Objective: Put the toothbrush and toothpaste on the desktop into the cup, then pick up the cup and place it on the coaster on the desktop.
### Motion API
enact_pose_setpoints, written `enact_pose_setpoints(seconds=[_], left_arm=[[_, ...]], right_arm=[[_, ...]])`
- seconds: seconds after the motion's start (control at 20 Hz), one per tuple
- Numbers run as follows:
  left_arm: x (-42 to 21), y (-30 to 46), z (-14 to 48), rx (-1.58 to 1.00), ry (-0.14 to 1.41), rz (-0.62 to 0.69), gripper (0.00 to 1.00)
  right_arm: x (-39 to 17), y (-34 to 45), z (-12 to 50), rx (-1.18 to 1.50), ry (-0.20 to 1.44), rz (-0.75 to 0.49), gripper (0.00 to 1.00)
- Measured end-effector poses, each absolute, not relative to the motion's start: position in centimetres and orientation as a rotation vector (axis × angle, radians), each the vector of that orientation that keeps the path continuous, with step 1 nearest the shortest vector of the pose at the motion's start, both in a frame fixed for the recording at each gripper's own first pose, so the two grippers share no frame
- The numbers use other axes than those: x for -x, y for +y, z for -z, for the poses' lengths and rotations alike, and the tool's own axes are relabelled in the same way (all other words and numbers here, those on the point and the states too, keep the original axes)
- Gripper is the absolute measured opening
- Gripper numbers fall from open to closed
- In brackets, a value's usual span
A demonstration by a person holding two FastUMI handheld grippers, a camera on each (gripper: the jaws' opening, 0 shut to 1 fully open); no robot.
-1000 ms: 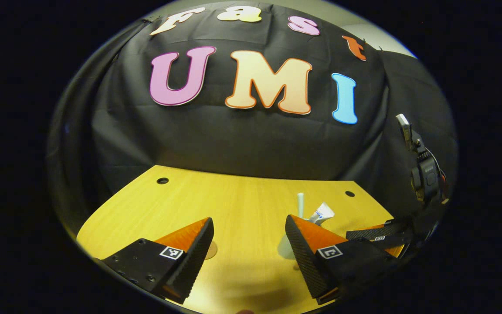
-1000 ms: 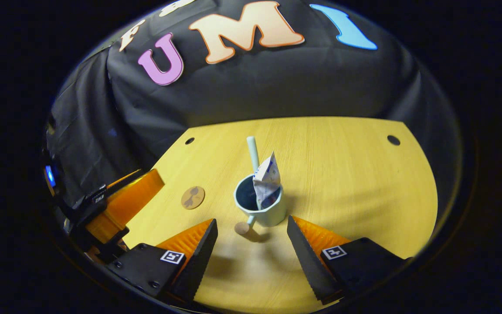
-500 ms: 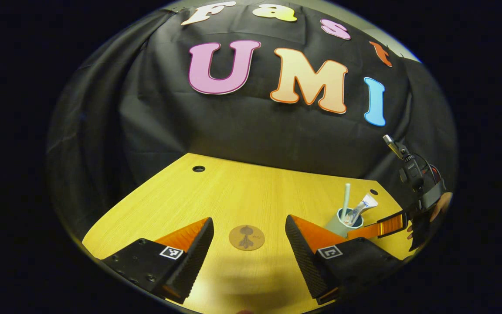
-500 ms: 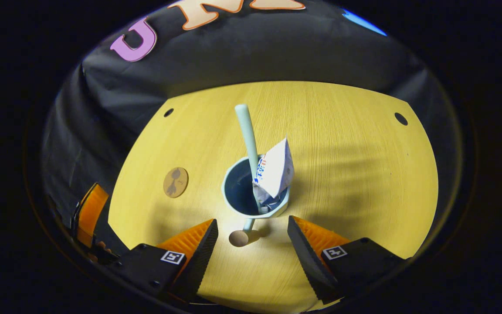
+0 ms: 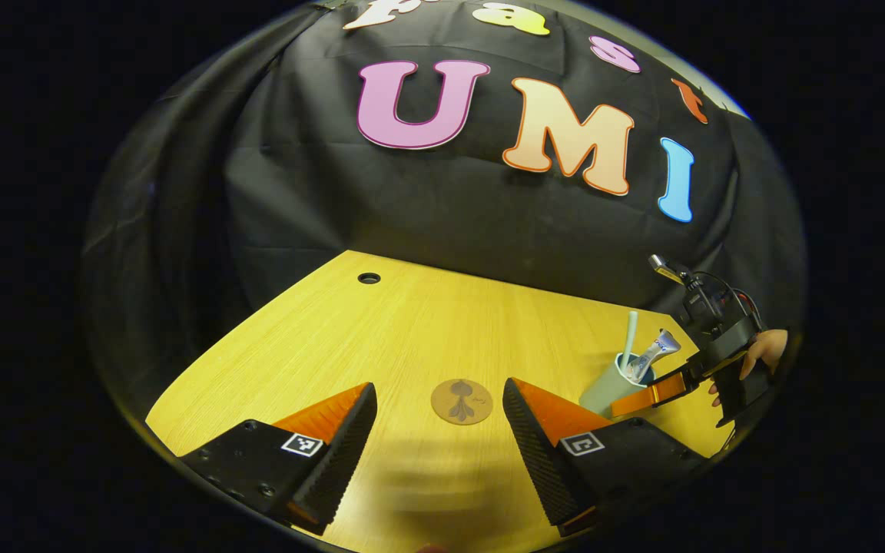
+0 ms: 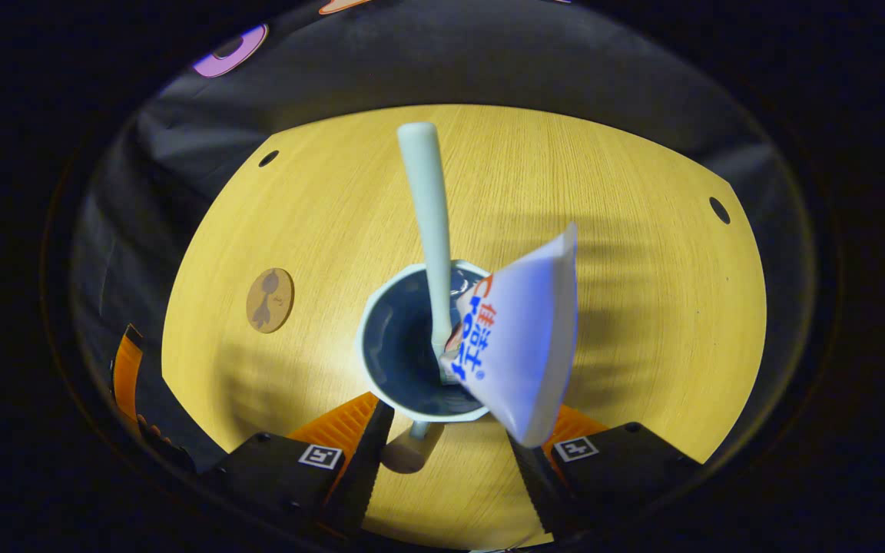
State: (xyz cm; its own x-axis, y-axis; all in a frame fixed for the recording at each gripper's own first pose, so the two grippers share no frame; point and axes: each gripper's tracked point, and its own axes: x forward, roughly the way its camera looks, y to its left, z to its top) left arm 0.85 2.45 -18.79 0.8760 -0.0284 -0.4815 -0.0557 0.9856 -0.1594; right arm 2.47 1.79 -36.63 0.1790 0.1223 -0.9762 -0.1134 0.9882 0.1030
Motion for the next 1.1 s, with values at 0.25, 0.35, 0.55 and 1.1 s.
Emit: enact_pose_setpoints(seconds=[0.25, 0.35, 0.55, 1.1], left_arm=[[-0.8, 4.2, 19.4, 0.19, 0.521, -0.034, 0.95], [-0.9, 4.6, 19.5, 0.192, 0.523, -0.031, 0.95], [-1.4, 4.8, 19.8, 0.188, 0.526, -0.014, 0.95], [-1.8, 7.6, 20.0, 0.198, 0.523, -0.001, 0.95]], right_arm=[[-1.9, 1.5, 36.9, 0.006, 1.43, -0.18, 0.59], [-1.8, 1.4, 37.0, 0.04, 1.433, -0.19, 0.28], [-1.8, 1.7, 36.7, 0.092, 1.414, -0.205, 0.26], [-2.5, 5.5, 34.3, 0.037, 1.384, -0.296, 0.26]])
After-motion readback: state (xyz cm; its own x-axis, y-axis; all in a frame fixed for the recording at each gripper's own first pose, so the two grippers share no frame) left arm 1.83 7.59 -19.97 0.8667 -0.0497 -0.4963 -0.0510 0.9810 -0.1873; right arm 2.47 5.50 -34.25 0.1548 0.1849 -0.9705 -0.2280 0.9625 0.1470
